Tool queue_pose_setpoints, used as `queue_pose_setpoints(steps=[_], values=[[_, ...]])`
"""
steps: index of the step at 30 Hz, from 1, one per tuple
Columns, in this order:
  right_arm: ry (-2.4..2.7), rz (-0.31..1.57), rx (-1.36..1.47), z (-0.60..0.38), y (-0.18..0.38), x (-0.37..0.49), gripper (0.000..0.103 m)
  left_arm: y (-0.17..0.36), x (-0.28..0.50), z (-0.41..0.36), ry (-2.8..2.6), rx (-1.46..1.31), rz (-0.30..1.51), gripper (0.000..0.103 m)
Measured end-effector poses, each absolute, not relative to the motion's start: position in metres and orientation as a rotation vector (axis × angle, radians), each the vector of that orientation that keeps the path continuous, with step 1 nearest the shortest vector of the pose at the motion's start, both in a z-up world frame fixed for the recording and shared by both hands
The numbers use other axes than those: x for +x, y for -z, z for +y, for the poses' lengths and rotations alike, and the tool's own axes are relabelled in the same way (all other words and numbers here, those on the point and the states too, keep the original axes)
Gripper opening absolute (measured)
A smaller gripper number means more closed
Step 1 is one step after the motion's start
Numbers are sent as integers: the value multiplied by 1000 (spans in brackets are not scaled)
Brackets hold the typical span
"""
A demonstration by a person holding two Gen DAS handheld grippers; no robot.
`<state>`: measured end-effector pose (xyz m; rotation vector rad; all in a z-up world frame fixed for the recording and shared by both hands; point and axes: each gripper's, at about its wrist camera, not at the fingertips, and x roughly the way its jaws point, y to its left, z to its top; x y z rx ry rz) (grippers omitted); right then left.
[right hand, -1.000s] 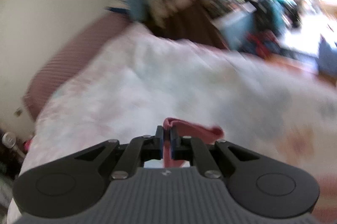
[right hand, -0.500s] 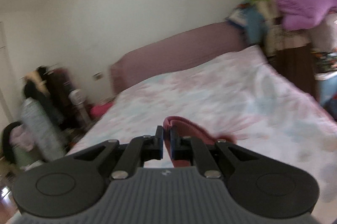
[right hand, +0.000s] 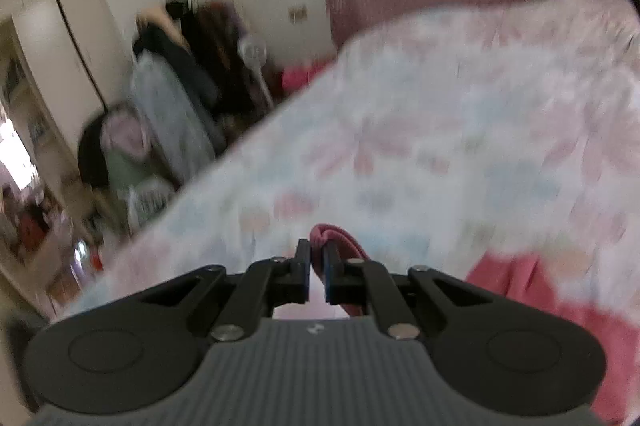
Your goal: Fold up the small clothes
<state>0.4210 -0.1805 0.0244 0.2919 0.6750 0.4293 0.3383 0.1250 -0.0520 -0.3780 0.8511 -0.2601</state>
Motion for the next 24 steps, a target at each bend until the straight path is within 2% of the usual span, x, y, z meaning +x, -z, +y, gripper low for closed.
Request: queue_pose_setpoints(steps=[4, 7, 9, 11, 12, 18, 24], values=[[-450, 834, 313, -146, 67, 421, 1, 67, 342, 135, 262, -442, 889, 45], [-470, 917, 387, -141, 115, 428, 9, 74, 344, 136, 284, -466, 903, 51], [-480, 944, 424, -137, 132, 425, 32, 79, 347, 133, 289, -461, 909, 57], [-489, 927, 431, -142, 129, 421, 44, 85, 351, 131, 294, -467, 912, 63], [-495, 911, 434, -149, 125, 418, 47, 89, 352, 130, 294, -481, 917, 66], [-367, 836, 370, -237, 97, 396, 47, 117, 368, 121, 275, -503, 961, 67], [-145, 867, 338, -352, 114, 354, 47, 108, 343, 57, 364, -10, 865, 67]])
